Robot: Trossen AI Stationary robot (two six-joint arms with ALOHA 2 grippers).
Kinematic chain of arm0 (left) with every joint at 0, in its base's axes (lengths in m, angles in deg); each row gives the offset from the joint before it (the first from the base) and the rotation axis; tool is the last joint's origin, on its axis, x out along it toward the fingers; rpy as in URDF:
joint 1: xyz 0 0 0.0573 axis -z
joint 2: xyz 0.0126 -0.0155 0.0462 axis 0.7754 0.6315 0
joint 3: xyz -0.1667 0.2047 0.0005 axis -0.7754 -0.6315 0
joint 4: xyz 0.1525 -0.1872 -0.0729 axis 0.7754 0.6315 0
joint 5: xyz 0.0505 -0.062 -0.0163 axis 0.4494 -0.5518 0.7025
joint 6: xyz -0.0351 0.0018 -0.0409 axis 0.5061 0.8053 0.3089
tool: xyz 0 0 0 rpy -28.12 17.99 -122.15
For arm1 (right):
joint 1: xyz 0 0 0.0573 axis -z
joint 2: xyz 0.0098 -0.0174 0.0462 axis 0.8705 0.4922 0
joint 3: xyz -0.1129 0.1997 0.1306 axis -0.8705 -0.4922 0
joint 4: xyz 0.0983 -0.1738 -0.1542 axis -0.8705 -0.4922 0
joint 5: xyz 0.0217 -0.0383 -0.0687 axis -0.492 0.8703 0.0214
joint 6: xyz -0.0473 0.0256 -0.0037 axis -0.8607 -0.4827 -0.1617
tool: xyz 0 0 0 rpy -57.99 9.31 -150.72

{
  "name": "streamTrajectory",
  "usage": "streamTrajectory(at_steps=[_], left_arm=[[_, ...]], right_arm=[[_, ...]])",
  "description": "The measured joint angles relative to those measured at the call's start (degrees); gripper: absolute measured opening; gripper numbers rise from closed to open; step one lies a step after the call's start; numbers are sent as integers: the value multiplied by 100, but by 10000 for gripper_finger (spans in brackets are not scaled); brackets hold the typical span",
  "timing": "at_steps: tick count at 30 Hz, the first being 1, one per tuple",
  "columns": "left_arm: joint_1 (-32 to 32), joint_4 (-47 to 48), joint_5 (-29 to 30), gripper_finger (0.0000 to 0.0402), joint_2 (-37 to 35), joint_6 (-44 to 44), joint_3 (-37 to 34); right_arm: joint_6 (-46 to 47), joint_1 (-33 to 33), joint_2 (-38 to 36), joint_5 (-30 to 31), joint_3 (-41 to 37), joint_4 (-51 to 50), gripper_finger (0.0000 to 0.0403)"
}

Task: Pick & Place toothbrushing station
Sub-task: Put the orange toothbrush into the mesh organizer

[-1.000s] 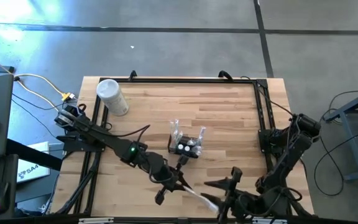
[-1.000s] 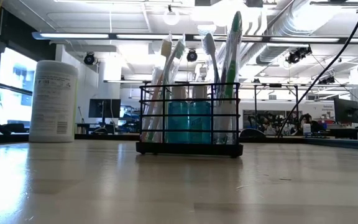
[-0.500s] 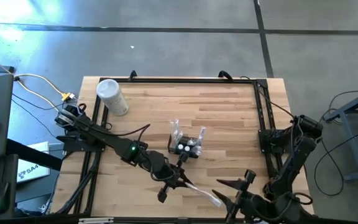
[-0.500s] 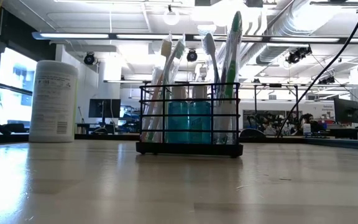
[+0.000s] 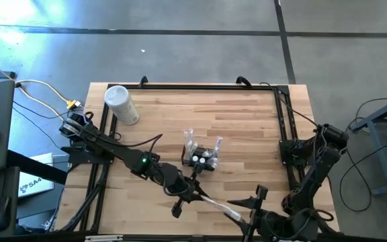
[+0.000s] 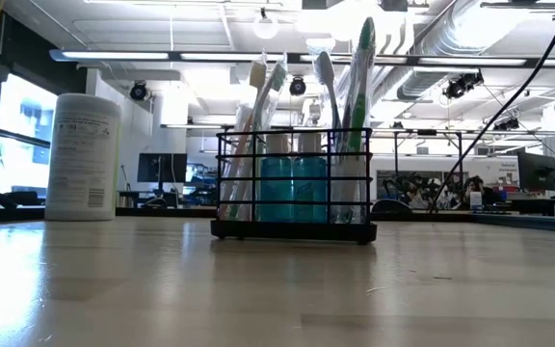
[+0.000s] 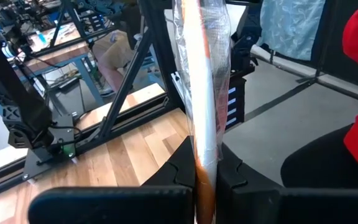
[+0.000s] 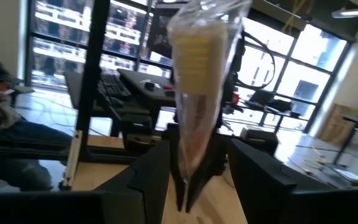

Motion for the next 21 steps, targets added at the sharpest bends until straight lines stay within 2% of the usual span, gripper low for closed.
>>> streamTrajectory(at_steps=[6,15,18,21], left_arm=[[0,17,-2,6,0,0,0],[2,131,110,6,0,18,0],[2,125,114,6,0,16,-1],[2,125,127,6,0,12,-2]], right_arm=[[55,294,0,-592,0,-27,155],[40,453,2,-634,0,-332,154],[38,412,2,-593,0,-350,138],[35,410,2,-608,0,-401,104]])
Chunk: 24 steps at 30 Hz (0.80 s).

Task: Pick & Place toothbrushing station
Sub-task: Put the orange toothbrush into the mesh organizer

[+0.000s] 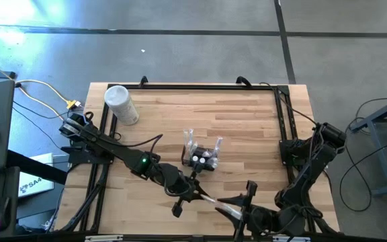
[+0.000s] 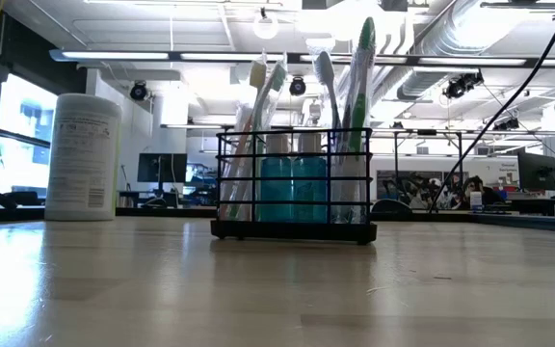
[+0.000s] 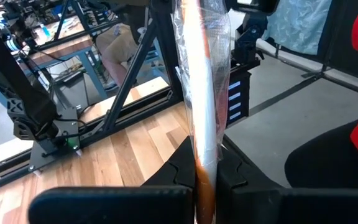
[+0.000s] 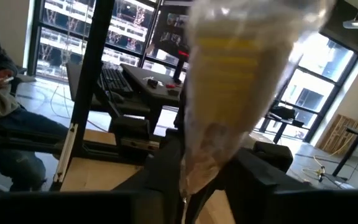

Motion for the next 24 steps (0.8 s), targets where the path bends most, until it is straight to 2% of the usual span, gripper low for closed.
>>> streamTrajectory(at_steps=[5,16,24], left_arm=[[0,2,5,8,0,-42,0],[0,120,24,84,2,331,0],[-4,282,99,188,2,668,0]], right_arm=[[-329,0,0,-37,-2,-113,22],[-452,4,2,20,-4,-214,19],[-592,-196,2,591,-4,-219,19]])
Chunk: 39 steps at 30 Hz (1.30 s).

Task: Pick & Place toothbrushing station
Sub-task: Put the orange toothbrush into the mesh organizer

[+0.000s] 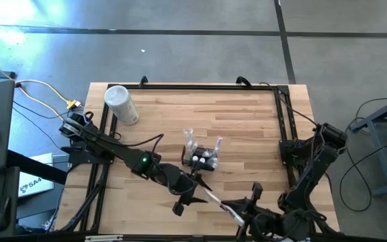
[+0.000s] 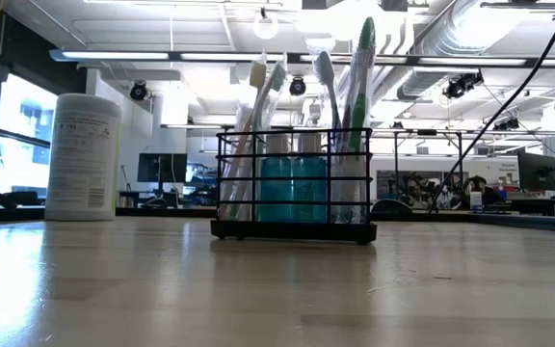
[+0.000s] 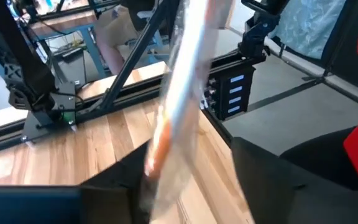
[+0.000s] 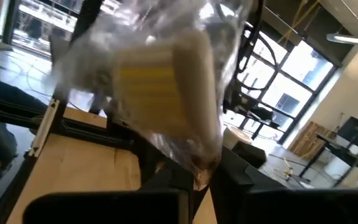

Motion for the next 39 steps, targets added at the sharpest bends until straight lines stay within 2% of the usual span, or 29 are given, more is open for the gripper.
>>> streamTrajectory(at_steps=[2,4,6,8,13,18,25,29,32,37,39], left_arm=[[2,20,38,217,0,2,0],[0,169,50,239,0,55,0],[5,464,65,253,0,232,0],[7,885,176,258,-36,342,0],[6,1767,786,256,-403,376,-4],[6,2807,1242,250,-900,849,-4],[-2,4411,2687,238,-1438,1936,0],[5,4967,2806,236,-1557,2406,0],[4,5094,2823,236,-1561,2584,2],[4,5105,2781,236,-1556,2603,0],[4,5060,2777,236,-1556,2601,0]], right_arm=[[16,-116,0,321,0,-1,19],[17,-260,0,893,0,-8,19],[32,-400,0,1509,-2,-9,19],[122,-543,0,1721,0,-7,19],[555,-818,-1,1685,-39,-40,19],[1043,-730,0,1687,-305,-78,19],[1086,-356,-13,1679,-531,-71,19],[1100,-223,-22,1677,-539,-95,19],[1509,-227,-28,1619,-736,-198,19],[2808,-242,-59,407,-1303,-655,19],[3412,-195,-191,168,-1427,-1110,19]])
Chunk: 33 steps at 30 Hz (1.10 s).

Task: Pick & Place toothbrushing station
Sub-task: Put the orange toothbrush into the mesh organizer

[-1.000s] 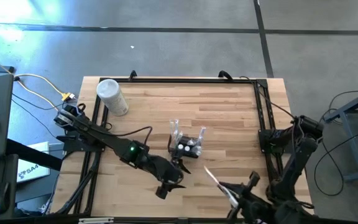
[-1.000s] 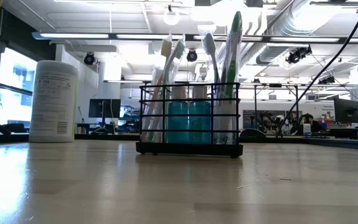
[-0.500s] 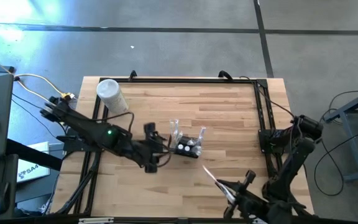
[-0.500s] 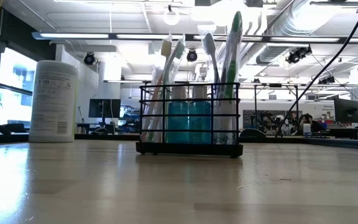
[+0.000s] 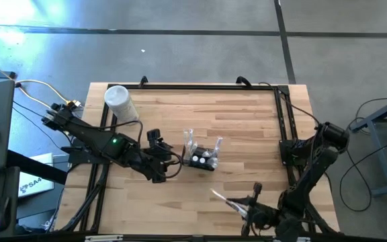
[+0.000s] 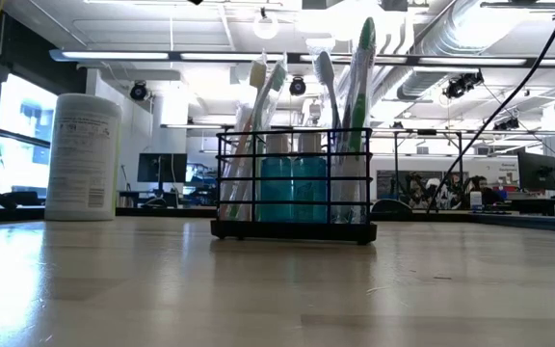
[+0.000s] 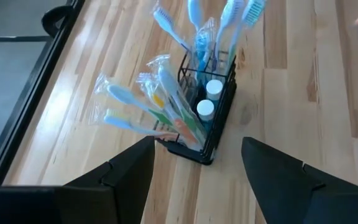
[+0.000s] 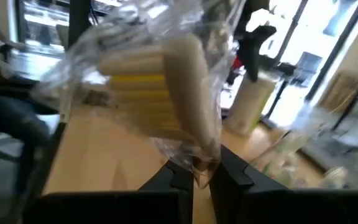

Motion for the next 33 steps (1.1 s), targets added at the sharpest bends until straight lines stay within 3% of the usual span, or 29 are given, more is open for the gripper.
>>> streamTrajectory(at_steps=[4,8,11,13,23,33], left_arm=[[0,-11,-2,236,0,33,0],[0,13,-103,236,0,110,0],[2,11,-162,236,0,135,0],[0,13,-162,236,0,133,0],[-2,113,-110,236,0,44,0],[-2,360,-57,236,1,42,0]], right_arm=[[1802,142,-574,-850,-23,-2044,19],[4272,412,-1249,-1429,-15,-4493,19],[5248,665,-1456,-1732,-33,-5719,19],[5188,928,-1549,-1922,-26,-5798,19],[2998,2218,-1544,-2813,-20,-4829,19],[2446,2688,-1544,-3445,380,-4795,19]])
